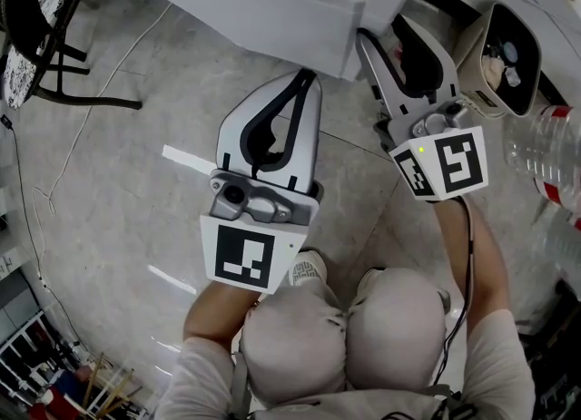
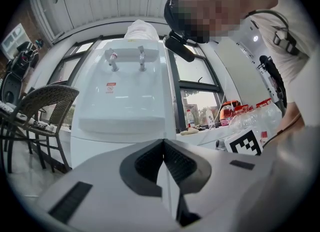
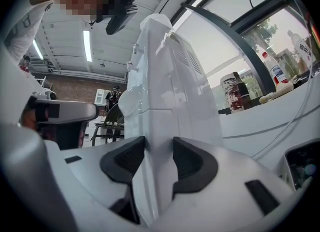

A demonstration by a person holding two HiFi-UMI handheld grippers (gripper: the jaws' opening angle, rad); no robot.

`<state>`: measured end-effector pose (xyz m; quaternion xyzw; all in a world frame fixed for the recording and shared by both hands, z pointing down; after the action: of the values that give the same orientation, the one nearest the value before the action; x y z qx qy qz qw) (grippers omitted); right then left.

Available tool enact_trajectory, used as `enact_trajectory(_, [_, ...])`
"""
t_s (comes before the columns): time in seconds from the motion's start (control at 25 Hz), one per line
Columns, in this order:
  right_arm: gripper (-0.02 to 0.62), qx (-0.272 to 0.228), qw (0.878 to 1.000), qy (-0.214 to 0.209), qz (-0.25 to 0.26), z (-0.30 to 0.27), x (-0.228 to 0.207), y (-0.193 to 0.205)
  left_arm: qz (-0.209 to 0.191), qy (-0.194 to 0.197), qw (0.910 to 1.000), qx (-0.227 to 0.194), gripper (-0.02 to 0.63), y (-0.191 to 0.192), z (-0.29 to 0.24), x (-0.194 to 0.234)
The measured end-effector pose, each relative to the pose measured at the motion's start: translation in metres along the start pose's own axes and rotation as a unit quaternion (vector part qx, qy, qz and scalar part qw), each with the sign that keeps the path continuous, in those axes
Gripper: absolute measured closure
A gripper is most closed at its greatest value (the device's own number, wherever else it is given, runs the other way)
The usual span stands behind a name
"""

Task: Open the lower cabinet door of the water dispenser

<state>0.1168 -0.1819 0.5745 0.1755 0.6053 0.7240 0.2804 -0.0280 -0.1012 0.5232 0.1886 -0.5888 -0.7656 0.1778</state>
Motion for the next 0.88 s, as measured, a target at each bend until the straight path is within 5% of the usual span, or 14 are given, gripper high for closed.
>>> enact_trajectory(0.16, [0.413,0.002,1.000,-0.004,0.003,0.006,0.006,-0.001,-0.005,-0.005,1.0000,-0.003,0.601,-0.005,0.005,0.001])
enact_trajectory(0.6, [0.420,0.007,0.993,-0.119,0.005,0.035,0.072,-0.001,-0.046,-0.023,0.9987,0.000,0.601,-0.025,0.041,0.006])
enact_trajectory(0.88, [0.416,0.015,0.984,-0.180,0.002,0.029,0.125,0.002,-0.059,-0.070,0.9957,0.010,0.601,-0.038,0.086,0.028])
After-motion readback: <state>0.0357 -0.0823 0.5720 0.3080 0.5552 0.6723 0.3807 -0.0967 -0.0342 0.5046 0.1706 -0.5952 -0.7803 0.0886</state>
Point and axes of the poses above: the fingertips, and each gripper's own axes: z backward along the fingers, x to its left, y out of its underside, the point moved 7 cm from there along z, backward along the fingers, and after that the axes turned 7 degrees about -x, right-handed, at the moved point
